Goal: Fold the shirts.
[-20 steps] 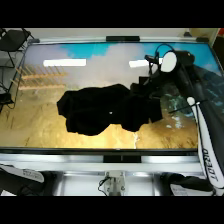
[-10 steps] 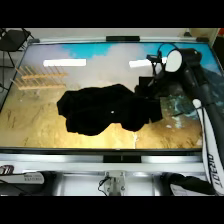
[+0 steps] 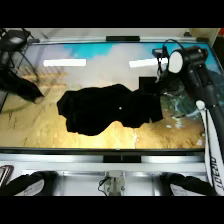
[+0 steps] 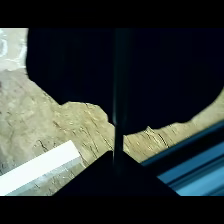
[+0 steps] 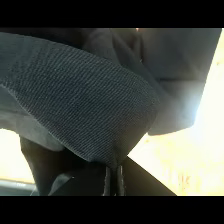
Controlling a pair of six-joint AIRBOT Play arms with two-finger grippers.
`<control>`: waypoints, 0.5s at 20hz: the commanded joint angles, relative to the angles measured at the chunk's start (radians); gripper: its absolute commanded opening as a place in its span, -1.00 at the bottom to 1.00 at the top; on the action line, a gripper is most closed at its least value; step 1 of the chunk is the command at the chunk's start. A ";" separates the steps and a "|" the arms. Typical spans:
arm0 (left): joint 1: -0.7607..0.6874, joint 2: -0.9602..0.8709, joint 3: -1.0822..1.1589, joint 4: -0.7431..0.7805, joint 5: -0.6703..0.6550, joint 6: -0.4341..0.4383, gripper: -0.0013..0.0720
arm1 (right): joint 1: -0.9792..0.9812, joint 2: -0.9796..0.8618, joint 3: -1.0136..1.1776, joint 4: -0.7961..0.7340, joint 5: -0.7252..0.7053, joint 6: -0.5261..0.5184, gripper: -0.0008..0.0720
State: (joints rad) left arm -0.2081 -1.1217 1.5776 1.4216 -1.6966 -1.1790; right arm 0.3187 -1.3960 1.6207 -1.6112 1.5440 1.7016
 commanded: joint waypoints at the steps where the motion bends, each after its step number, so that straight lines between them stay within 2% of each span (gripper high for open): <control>1: -0.351 0.154 -0.176 0.222 -0.069 -0.120 -0.85 | 0.000 0.001 0.001 -0.030 -0.030 -0.025 -0.78; 2: -0.412 0.185 -0.224 0.208 -0.066 -0.167 -0.85 | 0.000 0.001 0.001 -0.030 -0.030 -0.031 -0.78; 4: -0.510 0.232 -0.318 0.168 -0.068 -0.194 -0.85 | 0.000 0.001 0.001 -0.030 -0.033 -0.040 -0.78; 7: -0.566 0.277 -0.426 0.218 -0.053 -0.203 -0.85 | 0.000 0.001 0.001 -0.032 -0.032 -0.066 -0.78; 10: -0.572 0.261 -0.482 0.129 0.087 -0.200 -0.85 | 0.000 0.001 0.001 -0.009 -0.035 -0.101 -0.78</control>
State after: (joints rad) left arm -0.7399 -0.8711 1.1667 1.5936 -1.7081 -1.3628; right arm 0.3187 -1.3960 1.6207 -1.6375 1.5112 1.6363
